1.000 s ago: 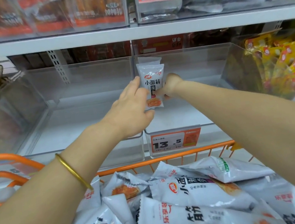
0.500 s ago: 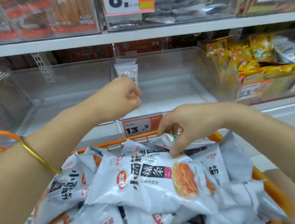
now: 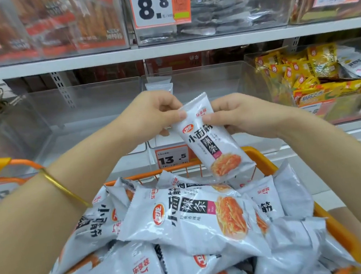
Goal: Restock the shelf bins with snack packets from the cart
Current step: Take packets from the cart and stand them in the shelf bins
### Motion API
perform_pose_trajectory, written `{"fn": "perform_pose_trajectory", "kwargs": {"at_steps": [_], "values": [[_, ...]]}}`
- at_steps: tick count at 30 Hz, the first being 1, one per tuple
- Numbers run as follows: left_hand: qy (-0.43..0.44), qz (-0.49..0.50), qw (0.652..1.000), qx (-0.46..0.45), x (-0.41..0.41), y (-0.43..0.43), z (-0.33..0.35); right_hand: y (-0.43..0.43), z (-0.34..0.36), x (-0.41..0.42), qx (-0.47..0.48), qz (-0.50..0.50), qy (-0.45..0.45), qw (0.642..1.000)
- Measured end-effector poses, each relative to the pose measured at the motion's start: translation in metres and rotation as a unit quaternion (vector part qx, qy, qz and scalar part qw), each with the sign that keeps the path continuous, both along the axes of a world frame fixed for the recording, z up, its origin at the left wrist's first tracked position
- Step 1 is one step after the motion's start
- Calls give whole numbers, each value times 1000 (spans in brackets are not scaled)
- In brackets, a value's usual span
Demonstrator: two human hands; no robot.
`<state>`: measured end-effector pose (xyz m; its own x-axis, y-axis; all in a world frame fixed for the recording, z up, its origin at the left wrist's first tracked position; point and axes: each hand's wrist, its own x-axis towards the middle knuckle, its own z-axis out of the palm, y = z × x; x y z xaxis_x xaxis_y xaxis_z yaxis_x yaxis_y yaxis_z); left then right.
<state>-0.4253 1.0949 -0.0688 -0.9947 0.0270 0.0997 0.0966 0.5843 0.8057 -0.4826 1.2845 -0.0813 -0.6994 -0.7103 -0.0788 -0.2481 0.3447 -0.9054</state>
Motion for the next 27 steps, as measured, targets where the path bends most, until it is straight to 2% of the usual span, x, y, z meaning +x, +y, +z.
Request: {"fn": "perform_pose_trajectory", "kwargs": {"at_steps": [4,7,9,11,13,15,17,21,27], "values": [[8,43,997,56,-7,-3,-1,-10,-2,-5,-43,-10,-60,997],[19,75,994,73,-16,-8,0,-20,-2,-11,-16,-4,-56,998],[40,111,991,61,-23,-13,-3,-27,-2,-24,-5,-42,-57,997],[64,174,982,-25,-30,-22,-9,-36,-2,-44,-33,-110,-87,990],[53,193,969,-141,-33,-30,-15,-47,-3,-65,-71,-174,-121,975],[25,146,959,-242,-33,-35,-22,-63,-11,-87,-73,-216,-129,965],[1,101,947,-305,-33,-41,-32,-83,-24,-105,-41,-240,-107,964],[2,59,930,-362,-35,-54,-50,-124,-49,-128,-15,-252,-80,964],[24,48,928,-370,-32,-56,-56,-150,-79,-144,51,-261,12,964]]}}
